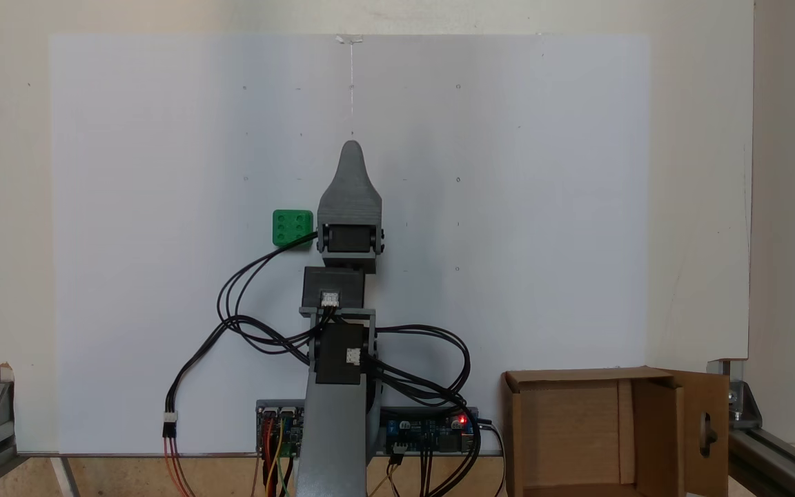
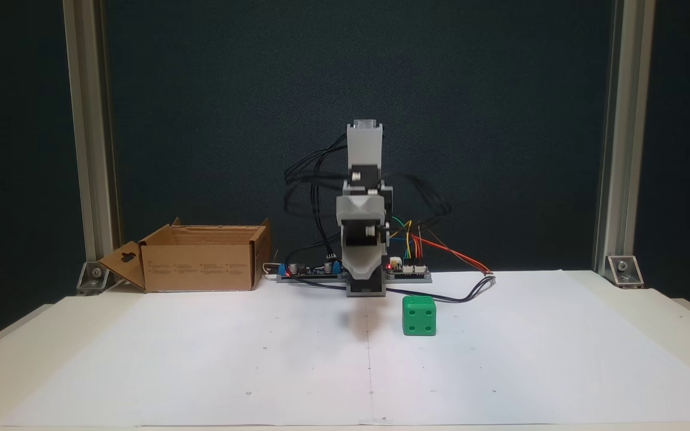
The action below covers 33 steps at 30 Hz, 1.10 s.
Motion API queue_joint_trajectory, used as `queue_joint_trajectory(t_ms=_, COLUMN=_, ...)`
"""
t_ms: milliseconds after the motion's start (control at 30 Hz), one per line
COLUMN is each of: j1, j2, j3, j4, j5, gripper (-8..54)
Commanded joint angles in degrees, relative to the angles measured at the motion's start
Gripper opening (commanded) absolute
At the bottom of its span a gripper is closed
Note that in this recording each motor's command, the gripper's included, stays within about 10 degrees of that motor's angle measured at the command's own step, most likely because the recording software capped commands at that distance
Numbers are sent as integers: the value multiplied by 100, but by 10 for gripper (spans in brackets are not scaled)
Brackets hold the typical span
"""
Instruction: Grasp a green dice and put it in the bin.
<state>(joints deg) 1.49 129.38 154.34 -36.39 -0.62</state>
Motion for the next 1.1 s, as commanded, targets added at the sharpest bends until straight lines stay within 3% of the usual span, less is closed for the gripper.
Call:
queue_joint_trajectory(t_ms=0, j1=114, j2=615, j3=-791, j4=903, j5=-141, gripper=434)
queue_joint_trajectory(t_ms=400, j1=-598, j2=492, j3=-3190, j4=5685, j5=-123, gripper=434)
queue_joint_trajectory(t_ms=533, j1=-967, j2=-53, j3=-4078, j4=7179, j5=-53, gripper=435)
queue_joint_trajectory(t_ms=833, j1=-2162, j2=-1011, j3=-5168, j4=10318, j5=1301, gripper=435)
queue_joint_trajectory(t_ms=1067, j1=-2338, j2=-1494, j3=-5335, j4=10310, j5=2224, gripper=435)
